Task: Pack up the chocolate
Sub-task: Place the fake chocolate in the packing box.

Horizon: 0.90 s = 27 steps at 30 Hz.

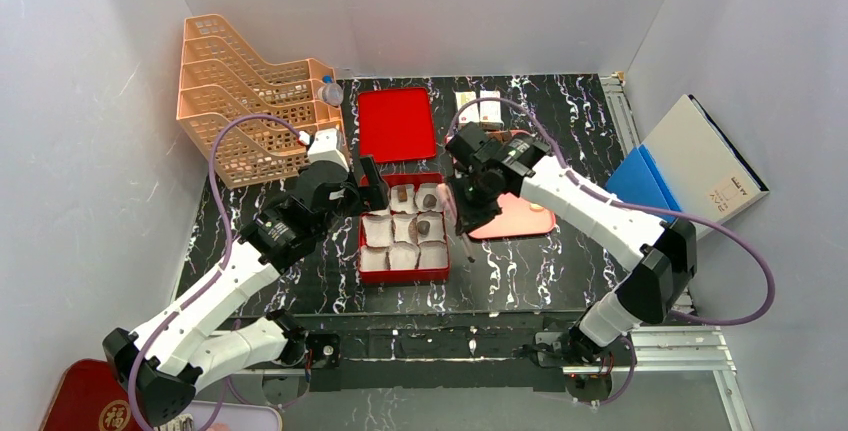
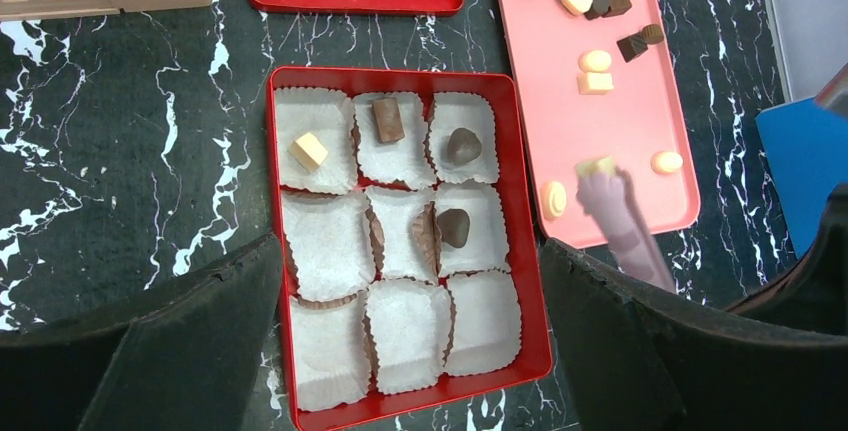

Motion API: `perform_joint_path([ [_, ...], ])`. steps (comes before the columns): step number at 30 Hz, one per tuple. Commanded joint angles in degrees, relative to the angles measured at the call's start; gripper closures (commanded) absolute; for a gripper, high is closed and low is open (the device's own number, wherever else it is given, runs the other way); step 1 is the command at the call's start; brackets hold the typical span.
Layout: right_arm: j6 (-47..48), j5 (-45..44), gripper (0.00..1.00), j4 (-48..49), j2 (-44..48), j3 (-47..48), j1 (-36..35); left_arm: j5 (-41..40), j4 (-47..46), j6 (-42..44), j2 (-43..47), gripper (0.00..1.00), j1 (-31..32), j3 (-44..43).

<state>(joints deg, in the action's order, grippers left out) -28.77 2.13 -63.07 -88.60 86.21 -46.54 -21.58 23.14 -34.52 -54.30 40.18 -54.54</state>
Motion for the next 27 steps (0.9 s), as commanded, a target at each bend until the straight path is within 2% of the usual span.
perform_joint_path([
  [1, -3.18, 0.27, 0.99, -0.39, -1.74, 2.42, -4.57, -0.38, 1.81, -0.59, 1.2, 0.02, -0.37, -0.68],
  [10, -3.5, 0.59, 0.99, 0.79, -8.06, 4.52, -9.75, -0.75, 2.27, -0.91, 1.18, 0.02, -0.4, -0.91],
  [27, -1.66, 2.11, 0.99, 2.33, -16.76, 9.82, -11.54, -1.04, 2.76, -0.11, 0.82, 0.02, -0.37, -1.06],
])
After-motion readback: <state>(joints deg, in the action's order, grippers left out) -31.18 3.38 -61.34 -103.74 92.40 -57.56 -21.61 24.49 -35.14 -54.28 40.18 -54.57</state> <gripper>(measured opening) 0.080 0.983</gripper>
